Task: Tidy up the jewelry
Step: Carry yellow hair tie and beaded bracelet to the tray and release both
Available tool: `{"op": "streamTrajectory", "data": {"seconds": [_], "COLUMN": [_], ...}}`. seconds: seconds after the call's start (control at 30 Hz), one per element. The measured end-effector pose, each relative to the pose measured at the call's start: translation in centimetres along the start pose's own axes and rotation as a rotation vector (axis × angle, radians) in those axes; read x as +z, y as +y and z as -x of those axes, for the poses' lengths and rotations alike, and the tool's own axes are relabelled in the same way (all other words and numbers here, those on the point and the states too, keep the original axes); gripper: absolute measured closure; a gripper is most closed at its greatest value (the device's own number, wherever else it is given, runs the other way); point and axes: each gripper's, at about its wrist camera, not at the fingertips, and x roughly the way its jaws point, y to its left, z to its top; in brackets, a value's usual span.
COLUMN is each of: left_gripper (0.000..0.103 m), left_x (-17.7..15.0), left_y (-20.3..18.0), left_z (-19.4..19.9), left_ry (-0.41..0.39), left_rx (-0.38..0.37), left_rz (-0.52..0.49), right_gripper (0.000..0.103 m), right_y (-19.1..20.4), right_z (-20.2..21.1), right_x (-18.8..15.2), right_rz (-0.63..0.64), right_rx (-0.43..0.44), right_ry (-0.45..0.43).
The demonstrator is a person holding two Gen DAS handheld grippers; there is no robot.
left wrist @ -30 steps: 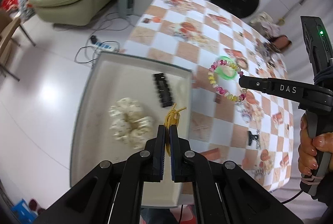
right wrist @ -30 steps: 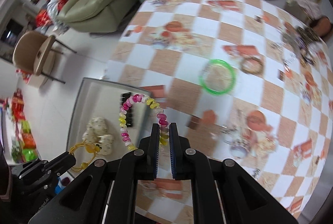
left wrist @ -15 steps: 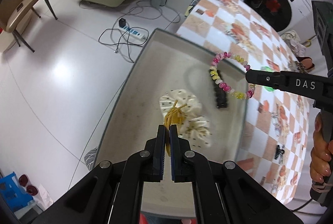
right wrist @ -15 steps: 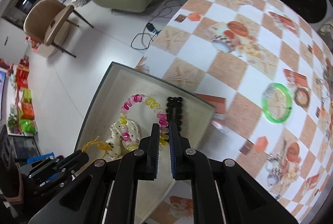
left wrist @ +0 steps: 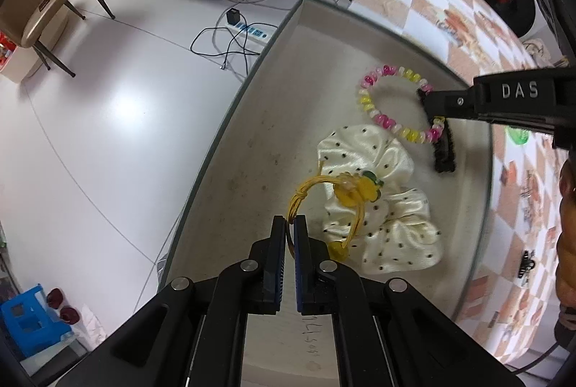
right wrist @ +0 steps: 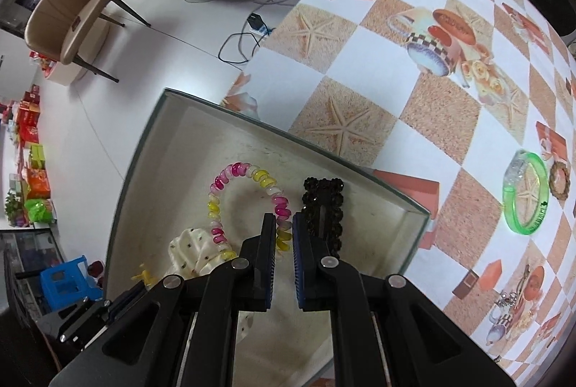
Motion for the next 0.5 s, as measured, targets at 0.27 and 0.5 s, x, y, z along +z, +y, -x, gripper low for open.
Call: {"op": "streamTrajectory", "data": {"seconds": [0.27,0.5], "left_gripper": [0.093,0.093], "left_x": [-0.4,-0.6], "left_y": [-0.7,-1.1], "left_z": [-1.0,-0.5], "left_ry": [0.017,0.019], "left_rx": [0.056,0.090], "left_rz": [-0.034,-0.029], "right_gripper": [0.093,0.092], "right_y": [0.3,0.9], "right_z": [-1.1,-1.3], "right_x": [0.3,0.2], "right_rz": [0.013,0.024], "right_rx": [-0.024,-0.025], "right_ry": [0.009,0.016]}}
